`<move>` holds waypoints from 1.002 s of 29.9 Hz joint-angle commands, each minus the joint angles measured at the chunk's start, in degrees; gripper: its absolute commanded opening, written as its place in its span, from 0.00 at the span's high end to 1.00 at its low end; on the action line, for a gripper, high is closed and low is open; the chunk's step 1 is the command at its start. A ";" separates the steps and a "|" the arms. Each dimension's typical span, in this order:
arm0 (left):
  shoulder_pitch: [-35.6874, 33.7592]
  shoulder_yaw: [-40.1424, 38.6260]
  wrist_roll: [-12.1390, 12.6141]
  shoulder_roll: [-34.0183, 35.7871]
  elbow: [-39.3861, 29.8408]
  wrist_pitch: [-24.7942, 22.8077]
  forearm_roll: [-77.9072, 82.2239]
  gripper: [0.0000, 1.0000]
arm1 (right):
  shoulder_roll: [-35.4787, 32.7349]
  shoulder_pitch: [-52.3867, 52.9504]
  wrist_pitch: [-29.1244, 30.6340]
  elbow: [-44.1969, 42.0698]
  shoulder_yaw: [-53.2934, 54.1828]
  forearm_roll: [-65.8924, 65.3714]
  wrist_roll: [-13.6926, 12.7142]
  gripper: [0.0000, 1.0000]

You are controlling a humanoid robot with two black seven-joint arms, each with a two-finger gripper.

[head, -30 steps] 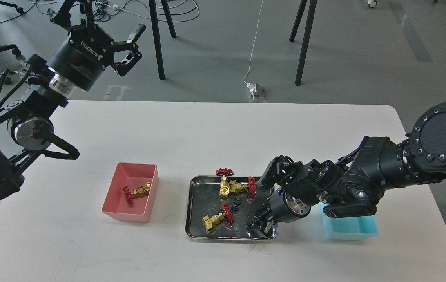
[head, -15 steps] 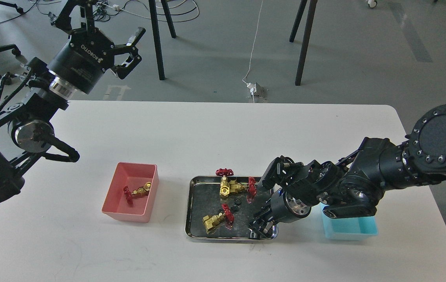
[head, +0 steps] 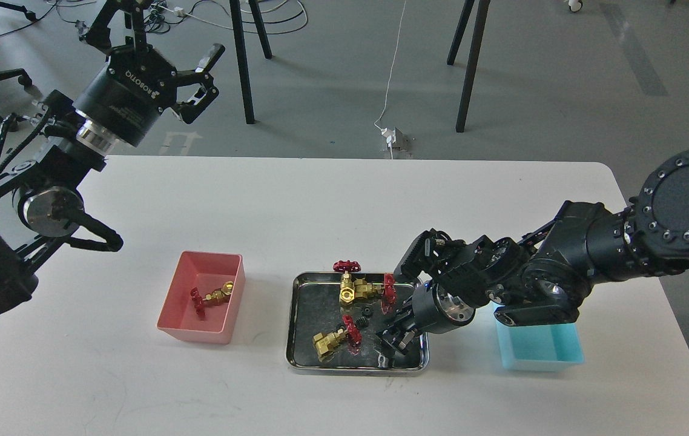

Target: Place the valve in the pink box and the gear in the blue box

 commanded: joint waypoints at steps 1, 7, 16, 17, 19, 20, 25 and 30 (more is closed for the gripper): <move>0.07 0.09 -0.01 0.00 0.02 0.00 -0.03 0.01 | 0.00 2.34 0.08 2.14 2.92 0.26 0.14 0.85; 0.07 0.00 -0.01 -0.17 -0.07 0.00 -0.03 0.01 | -18.33 6.30 0.26 10.39 4.16 -0.61 0.14 0.85; 0.07 0.61 -0.01 -3.16 -0.16 0.00 -0.03 0.01 | -43.05 0.51 0.17 14.10 4.85 -10.54 0.05 0.85; 0.07 0.61 -0.01 -3.34 -0.16 0.00 0.06 0.01 | -44.28 -0.19 0.17 14.27 5.12 -10.55 0.05 0.85; 0.16 0.70 -0.01 -3.60 -0.16 0.00 0.06 0.00 | -45.70 -1.69 0.08 14.27 5.30 -10.64 0.05 0.85; 0.16 0.70 -0.01 -3.69 -0.16 0.00 0.06 0.01 | -45.88 -2.39 -0.01 14.27 5.65 -10.64 0.05 0.85; 0.07 0.70 -0.01 -3.96 -0.16 0.00 0.15 0.01 | -45.79 -6.17 -2.55 14.28 9.77 -10.46 0.05 0.70; 0.16 0.79 -0.01 -3.96 -0.07 0.00 0.15 0.01 | -46.58 -7.58 -2.38 14.36 11.80 -9.49 -0.74 0.01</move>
